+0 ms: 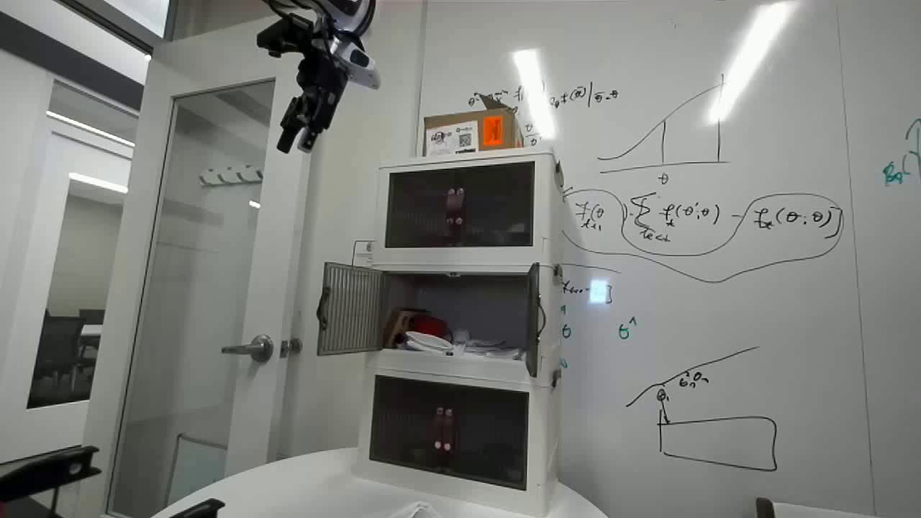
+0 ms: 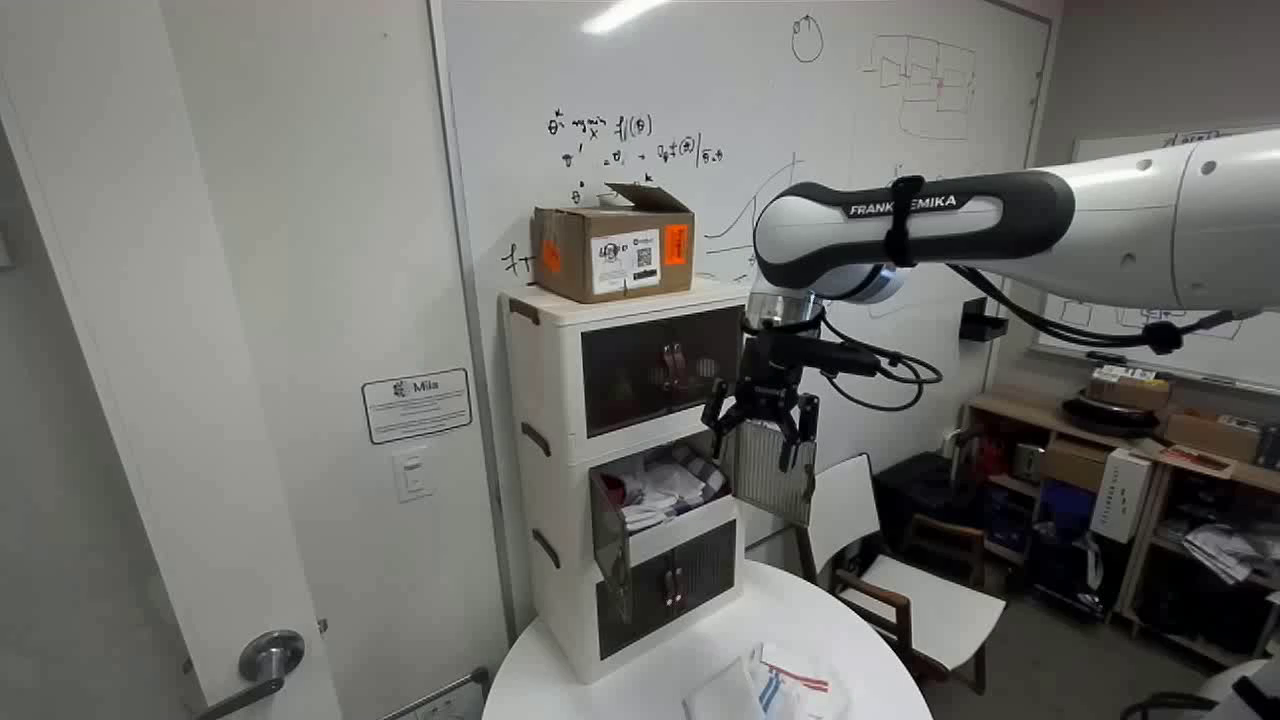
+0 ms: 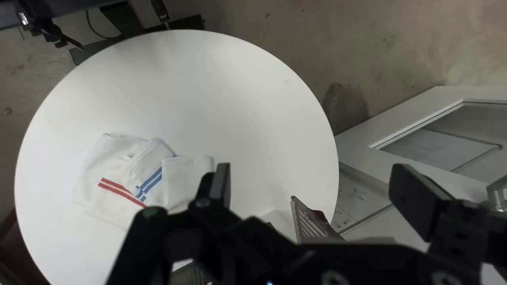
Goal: Put one towel in the middle cabinet
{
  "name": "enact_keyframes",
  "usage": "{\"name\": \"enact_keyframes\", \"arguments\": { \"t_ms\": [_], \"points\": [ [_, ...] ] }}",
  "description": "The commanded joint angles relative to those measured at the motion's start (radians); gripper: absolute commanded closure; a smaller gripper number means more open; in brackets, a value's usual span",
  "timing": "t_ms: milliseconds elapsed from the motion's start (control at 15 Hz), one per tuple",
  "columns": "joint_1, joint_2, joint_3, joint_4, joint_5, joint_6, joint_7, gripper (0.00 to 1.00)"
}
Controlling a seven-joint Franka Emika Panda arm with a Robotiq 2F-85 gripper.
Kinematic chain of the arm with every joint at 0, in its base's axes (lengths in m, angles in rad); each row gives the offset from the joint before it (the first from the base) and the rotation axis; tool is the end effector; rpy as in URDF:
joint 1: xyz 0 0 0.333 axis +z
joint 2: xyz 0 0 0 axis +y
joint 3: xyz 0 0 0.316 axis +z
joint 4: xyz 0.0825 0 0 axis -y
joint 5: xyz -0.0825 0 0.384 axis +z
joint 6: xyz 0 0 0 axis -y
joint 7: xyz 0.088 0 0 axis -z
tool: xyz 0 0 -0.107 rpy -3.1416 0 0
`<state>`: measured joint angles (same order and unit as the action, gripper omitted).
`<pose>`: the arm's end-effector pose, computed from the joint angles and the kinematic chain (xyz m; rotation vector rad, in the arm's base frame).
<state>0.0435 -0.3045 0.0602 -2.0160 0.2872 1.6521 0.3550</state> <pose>0.4523 0.0786 0.5782 -2.8599 0.4128 0.1717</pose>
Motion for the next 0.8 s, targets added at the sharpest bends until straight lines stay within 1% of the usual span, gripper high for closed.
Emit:
{"name": "enact_keyframes", "arguments": {
  "t_ms": [0,133,400,533,733],
  "points": [
    [-0.009,0.001,0.007,0.002,0.002,-0.002,-0.002,0.0],
    [-0.01,0.012,0.01,-0.013,-0.018,0.04,-0.027,0.0],
    [-0.018,0.045,0.026,-0.099,-0.148,0.237,-0.048,0.0],
    [-0.019,0.071,0.022,-0.15,-0.2,0.328,-0.063,0.0],
    [-0.026,0.126,0.008,-0.232,-0.258,0.502,-0.096,0.0]
  ]
}}
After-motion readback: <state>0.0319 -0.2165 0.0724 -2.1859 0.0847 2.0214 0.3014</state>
